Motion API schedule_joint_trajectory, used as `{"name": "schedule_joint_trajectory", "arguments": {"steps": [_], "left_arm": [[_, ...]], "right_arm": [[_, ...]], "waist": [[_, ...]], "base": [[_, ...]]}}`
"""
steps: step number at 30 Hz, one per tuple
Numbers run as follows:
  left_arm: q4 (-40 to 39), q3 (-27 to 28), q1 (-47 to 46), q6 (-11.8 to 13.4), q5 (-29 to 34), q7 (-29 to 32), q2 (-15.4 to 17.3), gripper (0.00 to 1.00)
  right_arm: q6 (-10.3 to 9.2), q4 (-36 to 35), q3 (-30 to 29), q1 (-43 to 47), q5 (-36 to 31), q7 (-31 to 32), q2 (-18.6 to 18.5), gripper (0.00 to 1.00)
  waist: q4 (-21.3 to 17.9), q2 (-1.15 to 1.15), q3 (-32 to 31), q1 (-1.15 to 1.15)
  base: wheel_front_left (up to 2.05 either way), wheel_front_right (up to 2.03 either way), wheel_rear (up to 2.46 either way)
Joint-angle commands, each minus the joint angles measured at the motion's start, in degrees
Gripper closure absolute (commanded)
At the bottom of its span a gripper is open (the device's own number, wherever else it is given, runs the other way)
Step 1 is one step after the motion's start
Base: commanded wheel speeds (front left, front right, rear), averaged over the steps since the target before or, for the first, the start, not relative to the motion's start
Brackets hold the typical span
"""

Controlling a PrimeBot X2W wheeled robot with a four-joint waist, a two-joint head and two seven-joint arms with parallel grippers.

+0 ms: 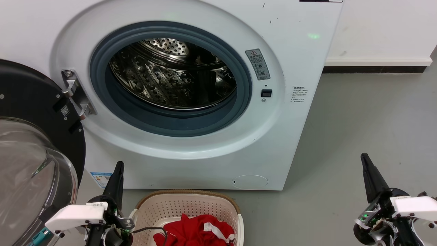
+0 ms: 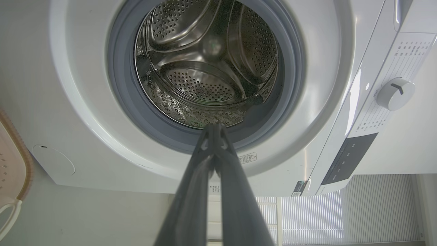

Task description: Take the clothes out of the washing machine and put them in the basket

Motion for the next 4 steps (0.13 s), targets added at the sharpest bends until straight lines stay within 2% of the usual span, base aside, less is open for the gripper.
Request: {"name": "schedule_joint_trajectory", "arguments": {"steps": [1, 4], "left_arm": [[0.1, 0.3, -0.4, -0.2, -0.3, 0.2, -0.1, 1.00], [0.1, 0.2, -0.4, -0.2, -0.3, 0.2, -0.1, 1.00]], "right_arm": [[-0.02, 0.2, -0.1, -0.7, 0.4, 0.2, 0.0, 1.00], [-0.02, 0.2, -0.1, -0.7, 0.3, 0.2, 0.0, 1.00]], "waist": [[0.0, 0.00, 0.0, 0.00], [0.0, 0.00, 0.0, 0.00]], "base": [[0.00, 0.00, 0.00], [0.00, 0.00, 0.00]]}}
